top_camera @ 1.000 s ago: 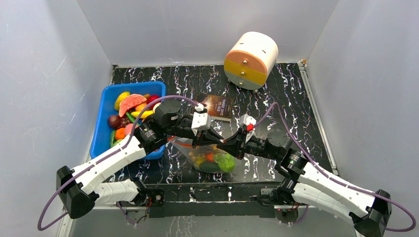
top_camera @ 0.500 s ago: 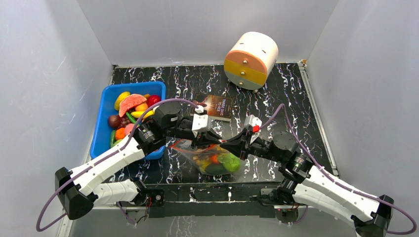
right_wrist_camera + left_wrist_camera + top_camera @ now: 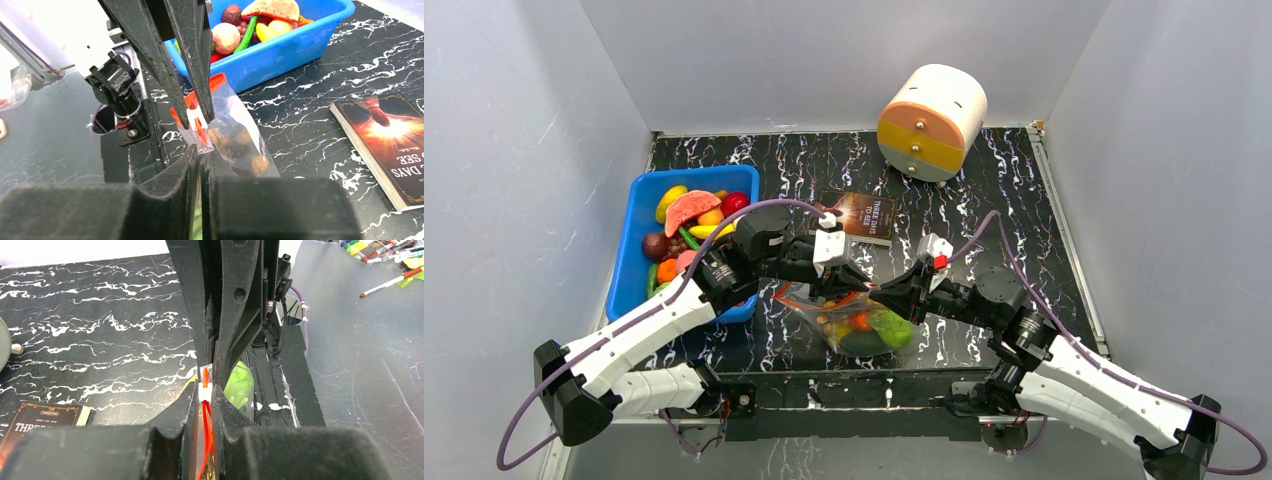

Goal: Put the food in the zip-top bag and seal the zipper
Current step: Zip the zipper food storage bag.

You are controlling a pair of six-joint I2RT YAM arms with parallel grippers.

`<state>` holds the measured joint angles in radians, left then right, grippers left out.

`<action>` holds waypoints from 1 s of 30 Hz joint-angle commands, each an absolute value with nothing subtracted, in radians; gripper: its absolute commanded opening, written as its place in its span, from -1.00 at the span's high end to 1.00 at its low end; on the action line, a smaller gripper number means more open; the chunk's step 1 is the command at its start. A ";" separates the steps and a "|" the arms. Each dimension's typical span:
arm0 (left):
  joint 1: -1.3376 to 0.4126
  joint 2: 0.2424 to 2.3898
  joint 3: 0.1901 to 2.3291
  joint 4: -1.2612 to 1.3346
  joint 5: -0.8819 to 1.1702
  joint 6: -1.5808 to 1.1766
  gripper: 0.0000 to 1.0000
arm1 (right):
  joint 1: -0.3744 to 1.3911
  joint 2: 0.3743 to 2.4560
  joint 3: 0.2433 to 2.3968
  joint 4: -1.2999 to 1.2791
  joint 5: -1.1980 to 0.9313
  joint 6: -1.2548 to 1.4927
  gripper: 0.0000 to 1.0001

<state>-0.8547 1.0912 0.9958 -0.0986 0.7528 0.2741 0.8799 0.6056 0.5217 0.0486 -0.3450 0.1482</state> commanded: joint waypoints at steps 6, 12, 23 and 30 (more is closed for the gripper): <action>-0.853 1.090 1.039 -0.047 0.845 0.217 1.00 | 0.878 0.686 0.633 0.073 -0.348 0.088 0.57; -0.853 1.094 1.041 -0.083 0.837 0.236 1.00 | 0.879 0.715 0.657 0.078 -0.350 0.067 1.00; -0.852 1.069 1.039 -0.187 0.732 0.295 1.00 | 0.879 0.615 0.603 0.126 -0.343 0.100 1.00; -0.853 1.080 1.053 -0.235 0.698 0.303 1.00 | 0.878 0.594 0.583 0.147 -0.343 0.126 1.00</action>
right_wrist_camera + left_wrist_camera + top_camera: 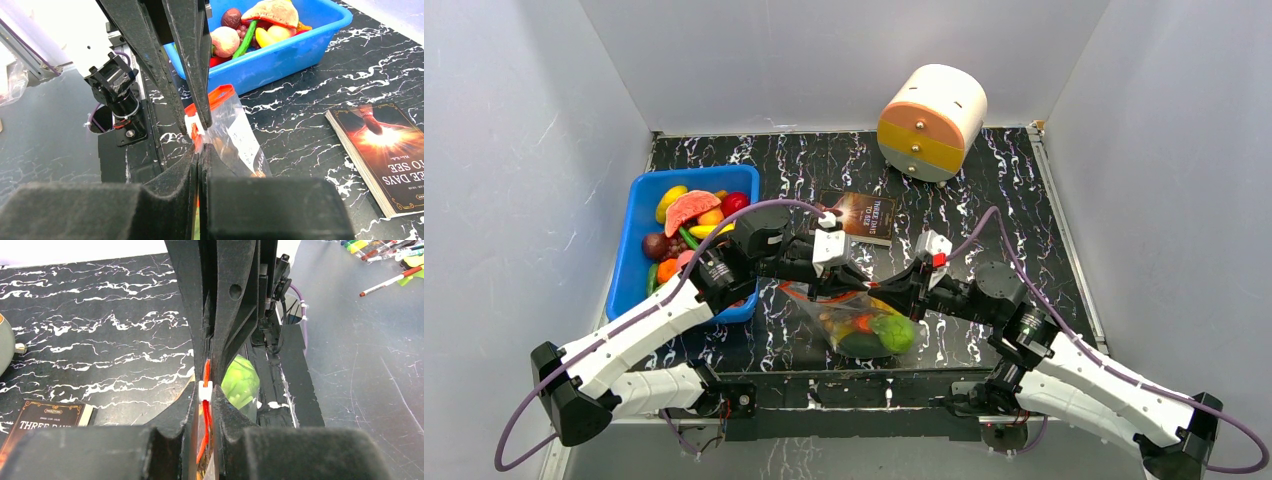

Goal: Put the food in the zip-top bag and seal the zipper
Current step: Zip the zipper food storage bag.

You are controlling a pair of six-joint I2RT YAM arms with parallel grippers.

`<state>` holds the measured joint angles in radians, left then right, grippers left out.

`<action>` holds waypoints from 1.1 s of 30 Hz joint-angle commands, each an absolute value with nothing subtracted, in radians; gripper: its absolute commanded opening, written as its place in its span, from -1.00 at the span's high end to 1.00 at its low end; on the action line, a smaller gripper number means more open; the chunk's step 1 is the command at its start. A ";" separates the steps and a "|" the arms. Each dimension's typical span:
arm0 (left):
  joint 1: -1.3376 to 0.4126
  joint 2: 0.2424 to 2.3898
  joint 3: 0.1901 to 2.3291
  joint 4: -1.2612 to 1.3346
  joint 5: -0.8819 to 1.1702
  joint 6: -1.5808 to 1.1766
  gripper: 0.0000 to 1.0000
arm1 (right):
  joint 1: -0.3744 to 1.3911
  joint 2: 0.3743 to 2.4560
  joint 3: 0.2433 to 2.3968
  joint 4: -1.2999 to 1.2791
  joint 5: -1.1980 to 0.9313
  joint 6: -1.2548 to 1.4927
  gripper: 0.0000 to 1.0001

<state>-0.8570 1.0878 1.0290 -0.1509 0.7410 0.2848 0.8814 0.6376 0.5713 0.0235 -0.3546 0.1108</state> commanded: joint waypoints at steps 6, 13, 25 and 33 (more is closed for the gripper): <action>-0.852 1.072 1.052 -0.240 0.656 0.295 1.00 | 0.878 0.589 0.584 0.146 -0.353 0.124 1.00; -0.852 1.070 1.053 -0.282 0.635 0.305 1.00 | 0.878 0.569 0.581 0.133 -0.337 0.129 1.00; -0.852 1.044 1.046 -0.323 0.599 0.313 1.00 | 0.879 0.542 0.578 0.115 -0.293 0.133 1.00; -0.852 1.025 1.032 -0.342 0.588 0.317 1.00 | 0.879 0.522 0.574 0.092 -0.295 0.132 1.00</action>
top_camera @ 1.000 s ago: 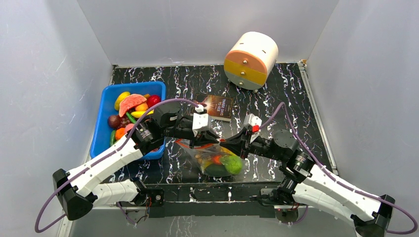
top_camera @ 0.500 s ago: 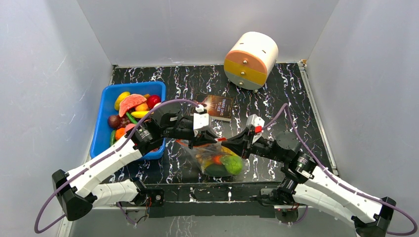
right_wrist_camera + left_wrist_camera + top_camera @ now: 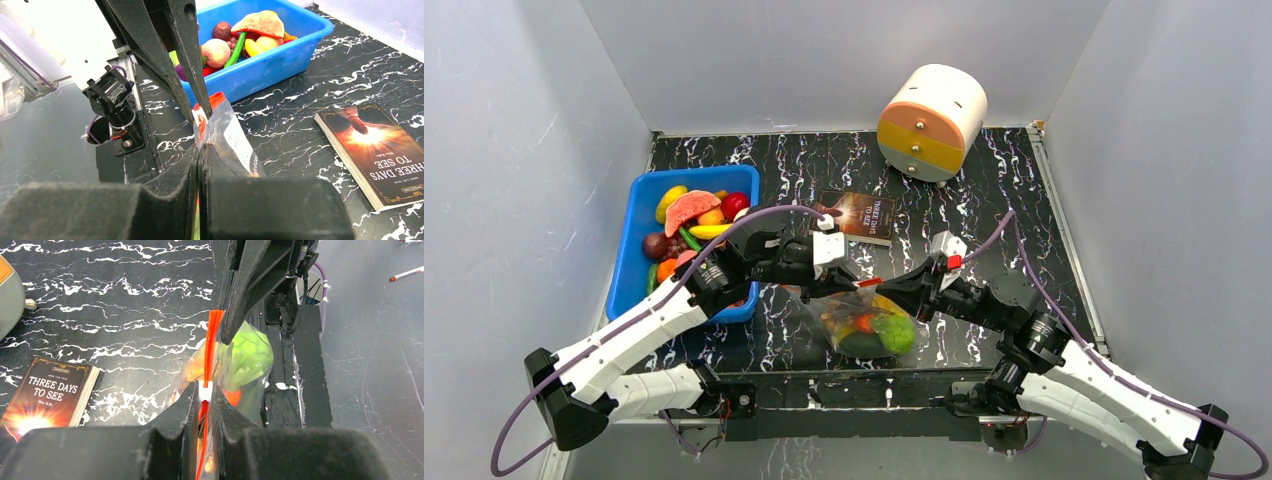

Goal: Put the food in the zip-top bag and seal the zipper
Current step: Zip the zipper food storage bag.

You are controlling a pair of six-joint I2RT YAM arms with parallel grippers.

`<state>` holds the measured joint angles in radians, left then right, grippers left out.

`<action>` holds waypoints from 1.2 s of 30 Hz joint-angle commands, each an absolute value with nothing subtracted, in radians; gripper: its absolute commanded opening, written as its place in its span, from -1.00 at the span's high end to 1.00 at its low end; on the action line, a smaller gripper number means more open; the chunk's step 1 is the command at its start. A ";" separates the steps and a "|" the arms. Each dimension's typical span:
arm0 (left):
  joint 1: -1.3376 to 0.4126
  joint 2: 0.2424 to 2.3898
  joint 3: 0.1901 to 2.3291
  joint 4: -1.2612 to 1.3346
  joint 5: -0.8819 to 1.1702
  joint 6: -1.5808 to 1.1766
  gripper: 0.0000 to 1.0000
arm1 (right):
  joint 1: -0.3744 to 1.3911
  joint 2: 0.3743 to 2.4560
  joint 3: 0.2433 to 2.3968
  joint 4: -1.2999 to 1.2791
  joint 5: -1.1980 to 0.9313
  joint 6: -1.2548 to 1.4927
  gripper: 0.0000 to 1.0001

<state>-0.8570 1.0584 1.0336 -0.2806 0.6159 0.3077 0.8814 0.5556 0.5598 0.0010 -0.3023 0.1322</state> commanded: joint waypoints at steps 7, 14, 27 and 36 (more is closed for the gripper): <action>-0.853 1.016 1.011 -0.274 0.649 0.290 1.00 | 0.879 0.612 0.599 0.095 -0.373 0.150 0.66; -0.853 1.017 1.015 -0.282 0.657 0.295 1.00 | 0.878 0.666 0.616 0.149 -0.380 0.158 0.55; -0.853 1.022 1.019 -0.285 0.673 0.302 1.00 | 0.878 0.707 0.619 0.222 -0.375 0.186 0.57; -0.853 1.009 1.019 -0.299 0.660 0.303 1.00 | 0.879 0.713 0.611 0.243 -0.389 0.199 1.00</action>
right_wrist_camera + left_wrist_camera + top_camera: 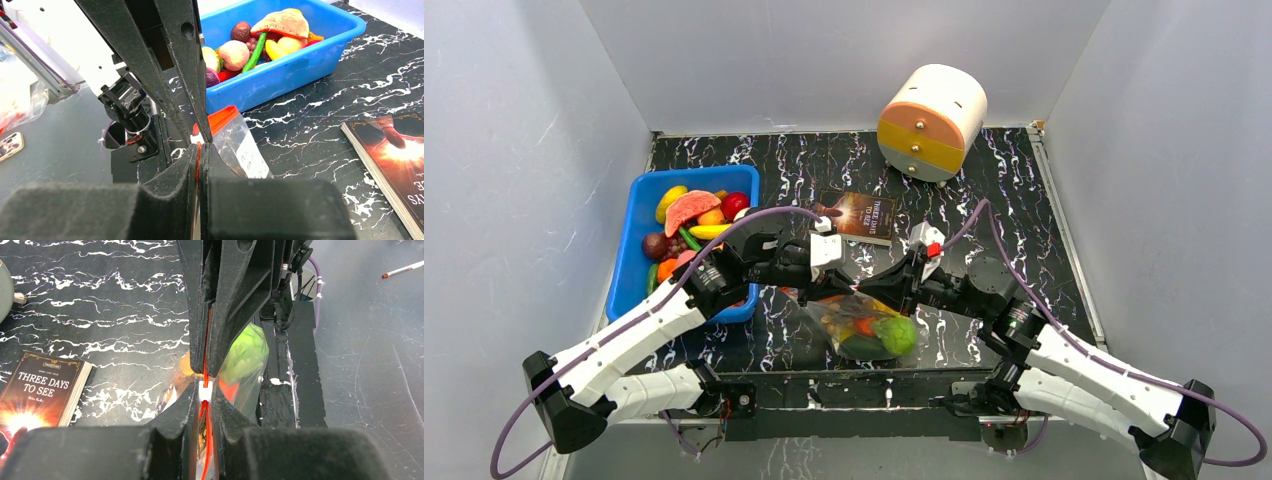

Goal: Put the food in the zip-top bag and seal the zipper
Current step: Zip the zipper food storage bag.

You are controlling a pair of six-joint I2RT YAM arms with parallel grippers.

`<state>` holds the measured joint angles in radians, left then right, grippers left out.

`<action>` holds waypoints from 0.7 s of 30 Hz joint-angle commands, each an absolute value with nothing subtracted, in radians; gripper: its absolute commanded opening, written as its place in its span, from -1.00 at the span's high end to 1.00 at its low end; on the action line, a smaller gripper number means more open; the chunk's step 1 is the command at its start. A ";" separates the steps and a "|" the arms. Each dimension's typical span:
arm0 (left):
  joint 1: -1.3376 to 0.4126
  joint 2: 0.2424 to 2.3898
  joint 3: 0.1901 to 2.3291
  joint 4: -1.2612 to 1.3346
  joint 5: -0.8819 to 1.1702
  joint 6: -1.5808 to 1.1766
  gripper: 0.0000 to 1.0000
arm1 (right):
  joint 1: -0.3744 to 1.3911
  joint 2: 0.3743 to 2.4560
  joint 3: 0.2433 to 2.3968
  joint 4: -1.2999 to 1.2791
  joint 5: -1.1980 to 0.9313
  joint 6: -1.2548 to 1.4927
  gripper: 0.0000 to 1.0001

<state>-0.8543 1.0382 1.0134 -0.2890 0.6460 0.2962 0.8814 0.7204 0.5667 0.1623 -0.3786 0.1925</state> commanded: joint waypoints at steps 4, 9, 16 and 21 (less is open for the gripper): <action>-0.853 0.994 1.015 -0.319 0.634 0.301 1.00 | 0.879 0.674 0.604 0.214 -0.321 0.188 1.00; -0.853 0.976 1.001 -0.336 0.610 0.299 1.00 | 0.878 0.627 0.621 0.151 -0.231 0.164 1.00; -0.852 0.964 0.988 -0.345 0.585 0.298 1.00 | 0.879 0.591 0.642 0.091 -0.153 0.160 1.00; -0.853 0.965 1.002 -0.373 0.572 0.303 1.00 | 0.878 0.563 0.656 0.036 -0.075 0.157 1.00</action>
<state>-0.8547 0.9989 0.9947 -0.3107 0.5819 0.2962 0.8825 0.6048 0.5816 0.0280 -0.2047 0.1844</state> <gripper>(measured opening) 0.087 0.012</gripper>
